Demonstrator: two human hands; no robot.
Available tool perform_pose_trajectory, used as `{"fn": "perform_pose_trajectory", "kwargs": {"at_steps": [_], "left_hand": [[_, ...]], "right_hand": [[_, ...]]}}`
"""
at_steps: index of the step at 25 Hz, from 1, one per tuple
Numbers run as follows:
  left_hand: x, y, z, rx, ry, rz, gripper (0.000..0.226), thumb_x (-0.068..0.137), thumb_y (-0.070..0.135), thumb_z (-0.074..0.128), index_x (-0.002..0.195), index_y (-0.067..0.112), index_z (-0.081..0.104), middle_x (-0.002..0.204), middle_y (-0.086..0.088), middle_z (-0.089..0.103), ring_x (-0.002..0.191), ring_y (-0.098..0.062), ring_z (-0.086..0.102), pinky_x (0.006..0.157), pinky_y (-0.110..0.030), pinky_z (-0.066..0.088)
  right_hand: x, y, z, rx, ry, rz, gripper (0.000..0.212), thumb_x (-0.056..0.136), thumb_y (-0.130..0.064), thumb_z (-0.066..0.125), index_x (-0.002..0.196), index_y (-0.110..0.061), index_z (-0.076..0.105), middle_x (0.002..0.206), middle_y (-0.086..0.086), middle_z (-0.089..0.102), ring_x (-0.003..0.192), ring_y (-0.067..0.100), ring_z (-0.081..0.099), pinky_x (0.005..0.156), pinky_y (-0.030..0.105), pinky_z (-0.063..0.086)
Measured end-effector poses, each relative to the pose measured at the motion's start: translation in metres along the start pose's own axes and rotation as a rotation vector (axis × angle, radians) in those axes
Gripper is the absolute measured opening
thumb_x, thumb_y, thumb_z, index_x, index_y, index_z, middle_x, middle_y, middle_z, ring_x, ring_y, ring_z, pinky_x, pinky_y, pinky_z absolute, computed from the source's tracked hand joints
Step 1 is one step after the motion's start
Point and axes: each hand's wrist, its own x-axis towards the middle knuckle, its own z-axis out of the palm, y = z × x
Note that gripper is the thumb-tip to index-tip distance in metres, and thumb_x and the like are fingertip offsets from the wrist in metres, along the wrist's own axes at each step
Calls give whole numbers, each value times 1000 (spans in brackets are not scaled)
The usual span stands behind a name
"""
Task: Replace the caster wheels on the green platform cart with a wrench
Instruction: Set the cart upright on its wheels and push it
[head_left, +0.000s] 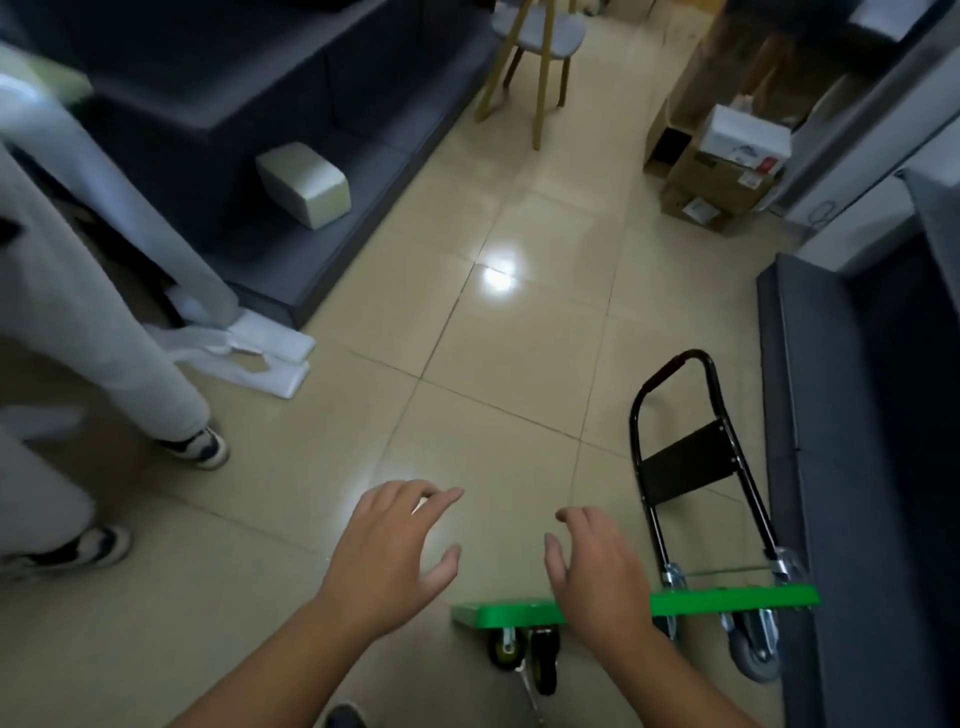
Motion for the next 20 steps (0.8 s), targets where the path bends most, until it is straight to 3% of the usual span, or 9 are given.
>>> {"fn": "perform_pose_trajectory", "kwargs": {"at_steps": [6,11,16,20], "left_hand": [[101,1,-110,141,25,198,56,75,53,61,127,32,62,106,8,61,96,-18,59,84,-34,48],[215,-19,-113,166,-14,361,50,77,52,61,124,33,64,104,12,61,95,-14,59,86,-30,47],[333,-56,-115,127,-37,420,51,77,52,65,125,35,65,104,17,59,96,-11,57,88,-22,34],[432,-63,-120,96,-112,536,51,79,51,67,127,34,65,105,17,59,98,-11,58,89,-24,38]], "right_hand": [[41,-33,-78,194,120,241,25,92,-42,66,109,-24,65,101,-7,64,102,17,61,85,37,52],[139,-18,-75,204,192,374,24,93,-42,64,110,-25,62,103,-8,63,101,14,59,82,35,53],[233,-3,-72,278,178,524,18,93,-36,66,108,-27,64,105,-11,62,105,13,61,82,32,51],[303,21,-93,296,220,612,15,95,-36,62,110,-32,61,107,-16,59,104,7,56,85,29,50]]}}
